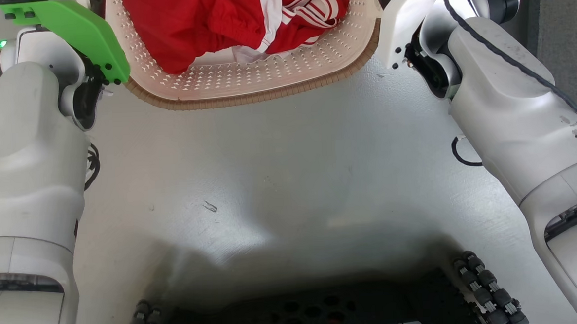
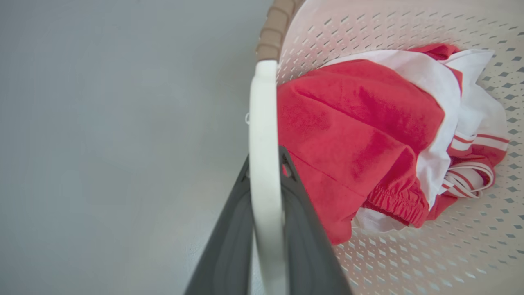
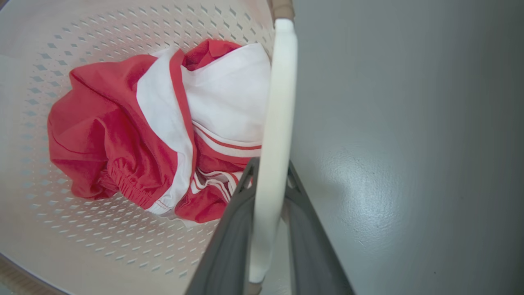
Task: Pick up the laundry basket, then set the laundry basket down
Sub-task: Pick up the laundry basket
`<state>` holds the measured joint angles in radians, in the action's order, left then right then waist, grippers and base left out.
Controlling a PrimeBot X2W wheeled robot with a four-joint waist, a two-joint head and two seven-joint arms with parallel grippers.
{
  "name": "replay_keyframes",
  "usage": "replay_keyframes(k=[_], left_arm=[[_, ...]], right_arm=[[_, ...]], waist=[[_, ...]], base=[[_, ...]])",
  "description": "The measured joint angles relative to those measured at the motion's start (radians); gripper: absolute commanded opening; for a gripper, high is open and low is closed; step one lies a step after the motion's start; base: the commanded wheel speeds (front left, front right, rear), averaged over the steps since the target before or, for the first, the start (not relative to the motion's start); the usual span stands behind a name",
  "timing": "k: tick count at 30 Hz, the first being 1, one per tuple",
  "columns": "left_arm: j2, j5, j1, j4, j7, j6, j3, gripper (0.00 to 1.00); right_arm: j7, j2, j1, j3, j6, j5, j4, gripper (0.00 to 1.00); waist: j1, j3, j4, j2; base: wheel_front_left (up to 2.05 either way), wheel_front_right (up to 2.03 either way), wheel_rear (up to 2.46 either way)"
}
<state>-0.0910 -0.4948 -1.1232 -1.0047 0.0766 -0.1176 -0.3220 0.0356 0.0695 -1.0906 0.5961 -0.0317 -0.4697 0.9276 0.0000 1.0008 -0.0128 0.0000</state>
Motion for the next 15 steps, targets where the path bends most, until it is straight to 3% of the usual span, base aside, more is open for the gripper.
replay_keyframes(k=[15], left_arm=[[0.033,-0.014,0.003,-0.113,-0.034,-0.007,-0.009,0.0]], right_arm=[[-0.044,-0.007,0.015,0.043,0.008,-0.046,0.073,0.0]], waist=[[0.0,-0.063,0.002,0.0]], base=[[0.0,0.0,0.0]])
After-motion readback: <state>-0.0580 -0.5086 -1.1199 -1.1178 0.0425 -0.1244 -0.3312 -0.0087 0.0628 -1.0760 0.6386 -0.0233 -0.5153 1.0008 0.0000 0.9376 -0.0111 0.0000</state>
